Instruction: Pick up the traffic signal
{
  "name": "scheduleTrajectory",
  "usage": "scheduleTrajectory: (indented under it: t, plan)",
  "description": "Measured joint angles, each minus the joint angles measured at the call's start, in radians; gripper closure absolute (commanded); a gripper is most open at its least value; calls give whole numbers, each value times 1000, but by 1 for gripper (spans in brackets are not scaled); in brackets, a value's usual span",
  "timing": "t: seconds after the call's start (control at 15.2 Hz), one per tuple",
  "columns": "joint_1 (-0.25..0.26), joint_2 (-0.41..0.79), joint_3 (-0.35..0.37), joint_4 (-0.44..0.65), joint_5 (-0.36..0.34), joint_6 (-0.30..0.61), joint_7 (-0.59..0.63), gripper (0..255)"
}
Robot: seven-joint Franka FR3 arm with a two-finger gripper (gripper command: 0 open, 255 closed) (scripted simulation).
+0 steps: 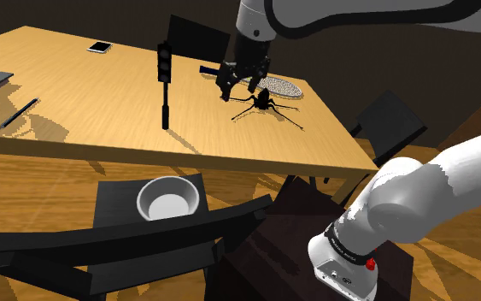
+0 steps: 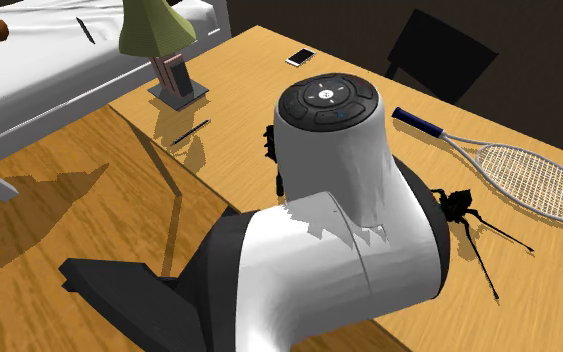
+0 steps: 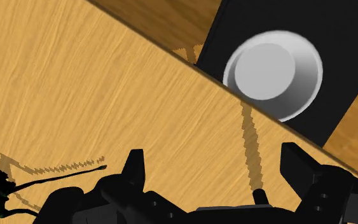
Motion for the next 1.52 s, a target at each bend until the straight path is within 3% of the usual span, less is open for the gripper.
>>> scheduleTrajectory:
  t: [0.53, 1.06, 1.52]
  plan:
    - [-18, 266, 86, 224, -99, 113, 221, 0]
    - [10, 536, 122, 537, -257, 115, 428, 0]
    - [18, 587, 117, 516, -297, 188, 480, 0]
